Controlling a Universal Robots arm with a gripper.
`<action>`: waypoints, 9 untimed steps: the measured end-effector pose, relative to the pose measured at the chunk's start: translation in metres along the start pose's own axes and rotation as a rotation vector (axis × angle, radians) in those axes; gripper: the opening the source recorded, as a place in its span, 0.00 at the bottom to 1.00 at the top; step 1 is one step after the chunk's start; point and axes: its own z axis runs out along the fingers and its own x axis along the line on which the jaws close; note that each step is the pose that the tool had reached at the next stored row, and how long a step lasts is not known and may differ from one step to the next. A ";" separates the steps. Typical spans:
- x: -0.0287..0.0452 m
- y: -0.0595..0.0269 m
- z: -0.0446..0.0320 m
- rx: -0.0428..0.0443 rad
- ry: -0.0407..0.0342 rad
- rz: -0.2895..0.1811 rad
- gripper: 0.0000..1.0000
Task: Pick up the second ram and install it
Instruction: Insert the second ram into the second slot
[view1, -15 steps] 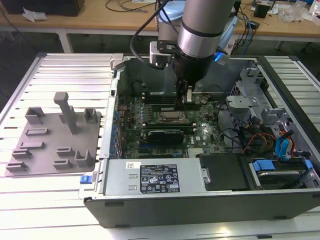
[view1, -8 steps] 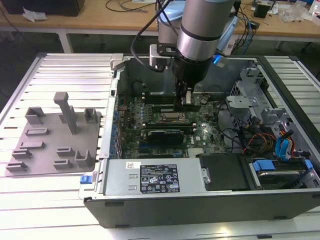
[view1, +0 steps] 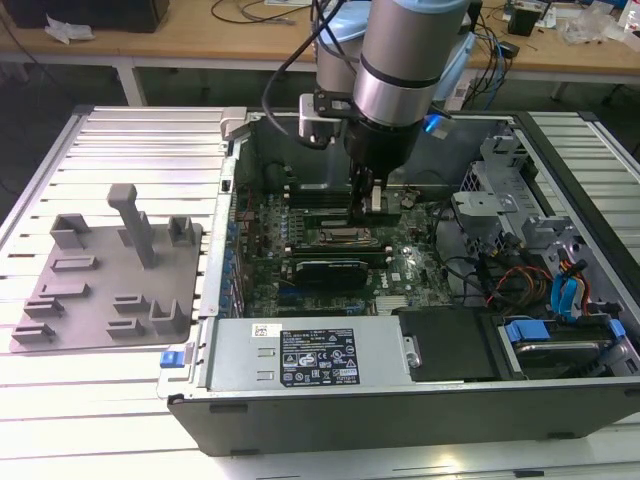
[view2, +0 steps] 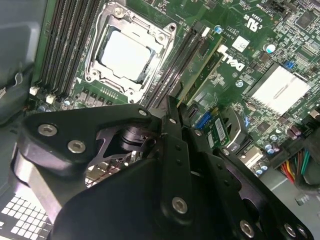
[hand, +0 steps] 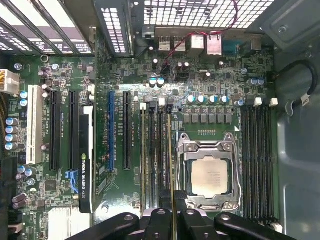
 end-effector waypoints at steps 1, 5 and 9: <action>0.0001 -0.0001 0.0014 0.0000 0.0001 0.000 0.11; 0.0004 -0.0003 0.0047 0.0000 0.0001 0.000 0.11; 0.0008 -0.0007 0.0110 0.0000 0.0000 0.000 0.11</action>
